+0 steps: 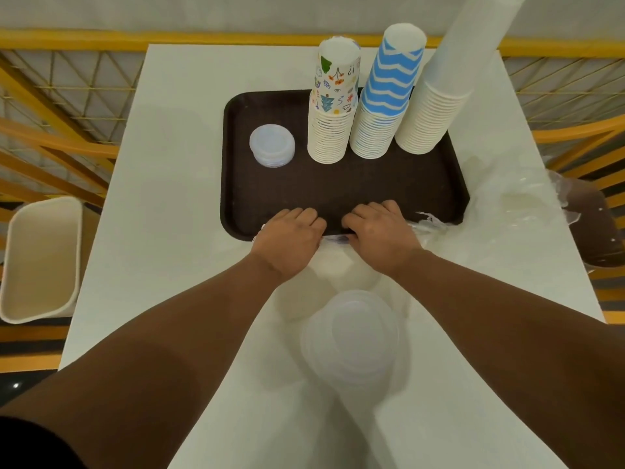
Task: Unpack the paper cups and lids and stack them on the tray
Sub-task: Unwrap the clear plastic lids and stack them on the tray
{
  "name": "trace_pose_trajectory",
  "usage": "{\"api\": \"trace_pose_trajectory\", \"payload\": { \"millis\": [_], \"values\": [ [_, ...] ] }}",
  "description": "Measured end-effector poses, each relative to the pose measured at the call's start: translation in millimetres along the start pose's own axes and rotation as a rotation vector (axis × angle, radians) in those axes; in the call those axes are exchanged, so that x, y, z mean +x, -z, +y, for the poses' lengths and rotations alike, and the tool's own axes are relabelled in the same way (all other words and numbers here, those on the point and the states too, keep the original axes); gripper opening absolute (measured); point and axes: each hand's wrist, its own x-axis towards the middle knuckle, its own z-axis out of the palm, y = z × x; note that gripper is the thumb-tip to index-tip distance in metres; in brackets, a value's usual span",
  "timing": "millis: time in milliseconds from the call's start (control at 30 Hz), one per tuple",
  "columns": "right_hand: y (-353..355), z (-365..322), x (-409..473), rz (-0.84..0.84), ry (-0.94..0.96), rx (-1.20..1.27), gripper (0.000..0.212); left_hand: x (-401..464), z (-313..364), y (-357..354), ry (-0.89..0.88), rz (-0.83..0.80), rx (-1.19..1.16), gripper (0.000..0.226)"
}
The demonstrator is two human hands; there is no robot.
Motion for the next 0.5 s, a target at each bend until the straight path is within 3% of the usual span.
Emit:
{"api": "trace_pose_trajectory", "payload": {
  "millis": [233,367,500],
  "values": [
    [1.2,-0.7,-1.8,0.004,0.009,-0.035,0.013,0.2,3.3,1.0,0.033,-0.011,-0.065,0.021],
    [6.5,0.6,-8.0,-0.006,0.017,-0.049,0.029,-0.2,1.5,1.3,0.047,-0.027,-0.059,0.019],
    [5.6,-0.4,-5.4,0.009,-0.004,-0.050,0.018,-0.4,1.5,0.7,0.032,-0.038,-0.040,0.019]
  ]
}}
